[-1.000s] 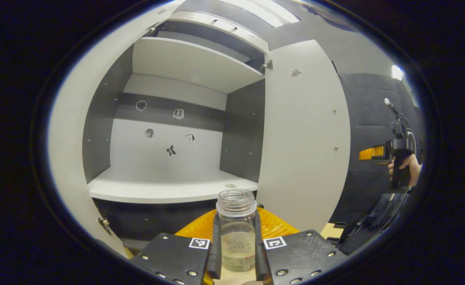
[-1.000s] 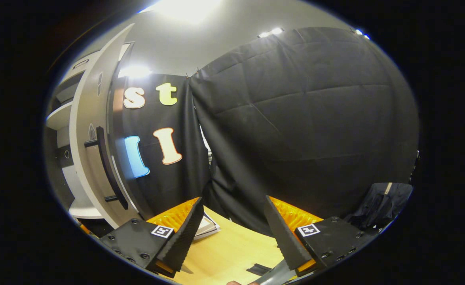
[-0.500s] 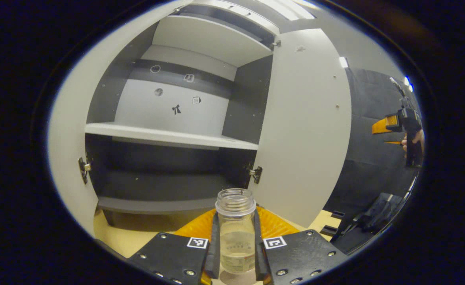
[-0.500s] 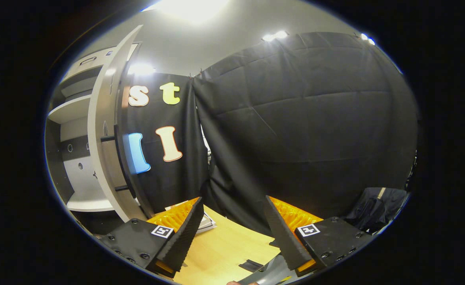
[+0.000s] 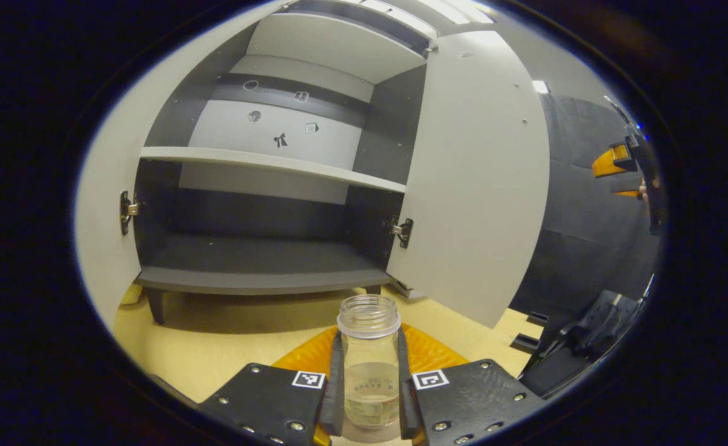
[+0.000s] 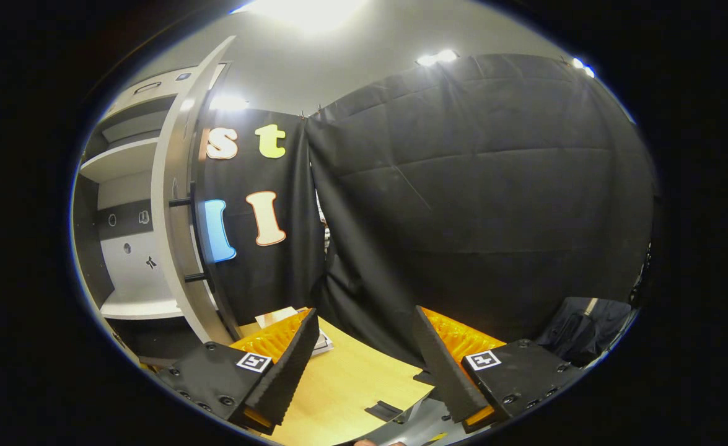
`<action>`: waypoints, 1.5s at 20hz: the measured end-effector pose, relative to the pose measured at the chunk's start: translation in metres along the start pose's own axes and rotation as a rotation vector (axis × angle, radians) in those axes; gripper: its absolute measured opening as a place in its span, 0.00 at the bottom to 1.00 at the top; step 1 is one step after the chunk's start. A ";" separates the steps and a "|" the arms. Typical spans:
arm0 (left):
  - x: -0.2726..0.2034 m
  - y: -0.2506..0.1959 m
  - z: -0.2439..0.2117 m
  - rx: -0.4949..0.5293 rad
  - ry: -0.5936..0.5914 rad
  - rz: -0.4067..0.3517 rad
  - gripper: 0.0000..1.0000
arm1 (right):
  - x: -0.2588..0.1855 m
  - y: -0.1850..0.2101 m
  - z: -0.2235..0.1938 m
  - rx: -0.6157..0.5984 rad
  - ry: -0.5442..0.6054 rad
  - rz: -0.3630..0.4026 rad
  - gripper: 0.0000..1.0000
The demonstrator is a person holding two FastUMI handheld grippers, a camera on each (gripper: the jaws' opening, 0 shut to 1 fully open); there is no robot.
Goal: Grasp the bottle in the cabinet with the left hand and place it on the coaster, then close the right door with the right hand and the left door with the left hand.
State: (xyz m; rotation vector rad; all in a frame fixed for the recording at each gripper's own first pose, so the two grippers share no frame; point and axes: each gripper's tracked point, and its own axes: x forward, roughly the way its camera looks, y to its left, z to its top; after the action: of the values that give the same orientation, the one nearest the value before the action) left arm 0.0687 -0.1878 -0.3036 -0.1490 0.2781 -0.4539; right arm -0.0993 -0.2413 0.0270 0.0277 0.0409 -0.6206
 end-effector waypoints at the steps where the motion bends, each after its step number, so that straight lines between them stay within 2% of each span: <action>1: 0.000 -0.001 -0.004 0.025 0.001 -0.001 0.39 | -0.001 -0.002 -0.001 -0.006 0.000 -0.003 0.92; 2: 0.000 -0.002 -0.007 0.049 0.003 -0.004 0.42 | -0.001 -0.003 -0.003 -0.010 0.004 -0.005 0.98; 4: -0.002 -0.006 -0.013 0.069 0.007 -0.017 0.32 | -0.001 -0.001 -0.005 -0.007 0.013 -0.002 0.98; 5: -0.005 -0.009 -0.017 0.072 0.012 -0.020 0.44 | -0.001 0.002 -0.005 -0.006 0.012 0.001 0.98; 6: -0.007 -0.009 -0.014 0.083 -0.005 -0.022 0.40 | 0.000 0.003 -0.005 -0.008 0.010 0.005 0.98; 7: -0.007 -0.011 -0.017 0.090 0.004 -0.024 0.46 | 0.000 0.006 -0.006 -0.012 0.015 0.009 0.98; 10: -0.014 -0.016 -0.017 0.097 0.011 -0.031 0.47 | 0.000 0.012 -0.004 -0.004 0.018 0.023 0.98; 11: -0.015 -0.017 -0.019 0.099 0.015 -0.031 0.47 | 0.000 0.014 -0.003 -0.003 0.018 0.025 0.92; 12: -0.017 -0.020 -0.020 0.098 0.019 -0.034 0.40 | 0.002 0.014 -0.005 -0.003 0.022 0.025 0.98; 13: -0.018 -0.019 -0.020 0.090 0.024 -0.028 0.47 | 0.002 0.015 -0.005 -0.003 0.029 0.025 0.98; 14: -0.020 -0.018 -0.020 0.070 0.030 -0.022 0.44 | 0.002 0.016 -0.006 0.001 0.038 0.027 0.98; 15: -0.023 -0.018 -0.019 0.046 0.036 -0.022 0.46 | 0.002 0.017 -0.005 0.007 0.044 0.030 0.98; 16: -0.024 -0.019 -0.020 0.030 0.040 -0.020 0.48 | 0.001 0.017 -0.002 0.010 0.046 0.031 0.92; 17: -0.027 -0.018 -0.021 0.022 0.048 -0.013 0.68 | 0.001 0.017 0.000 0.009 0.044 0.032 0.98; 18: -0.027 -0.018 -0.023 0.016 0.062 -0.009 0.89 | 0.002 0.016 0.001 0.004 0.041 0.031 0.98; 19: -0.029 -0.023 -0.030 -0.001 0.092 -0.015 0.96 | 0.004 0.016 0.003 0.001 0.040 0.033 0.98; 20: -0.034 -0.026 -0.031 -0.019 0.111 -0.010 0.90 | 0.007 0.017 0.004 0.003 0.036 0.041 0.98; 21: -0.037 -0.027 -0.028 -0.029 0.115 -0.001 0.90 | 0.012 0.019 0.006 0.006 0.032 0.049 0.98; 23: -0.052 -0.028 -0.017 -0.030 0.113 0.033 0.90 | 0.025 0.018 0.010 0.003 0.017 0.066 0.98; 24: -0.061 -0.027 -0.008 -0.028 0.107 0.065 0.96 | 0.034 0.017 0.010 -0.001 0.014 0.078 0.98; 25: -0.071 -0.028 0.000 -0.029 0.100 0.090 0.96 | 0.044 0.018 0.009 -0.004 0.015 0.097 0.98; 26: -0.079 -0.027 0.010 -0.024 0.094 0.125 0.85 | 0.054 0.019 0.008 -0.011 0.019 0.118 0.98; 27: -0.089 -0.025 0.019 -0.013 0.091 0.165 0.90 | 0.064 0.020 0.007 -0.020 0.026 0.140 0.98; 28: -0.097 -0.024 0.031 0.000 0.082 0.206 0.90 | 0.074 0.019 0.007 -0.025 0.029 0.164 0.98; 29: -0.106 -0.023 0.045 0.013 0.065 0.248 0.96 | 0.081 0.021 0.010 -0.025 0.024 0.187 0.98; 30: -0.113 -0.021 0.059 0.021 0.045 0.292 0.95 | 0.088 0.023 0.014 -0.023 0.017 0.211 0.98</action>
State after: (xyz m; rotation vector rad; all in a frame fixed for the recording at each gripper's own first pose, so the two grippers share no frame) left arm -0.0197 -0.1511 -0.2169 -0.0755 0.3338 -0.1709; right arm -0.0141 -0.2745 0.0368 0.0145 0.0614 -0.4092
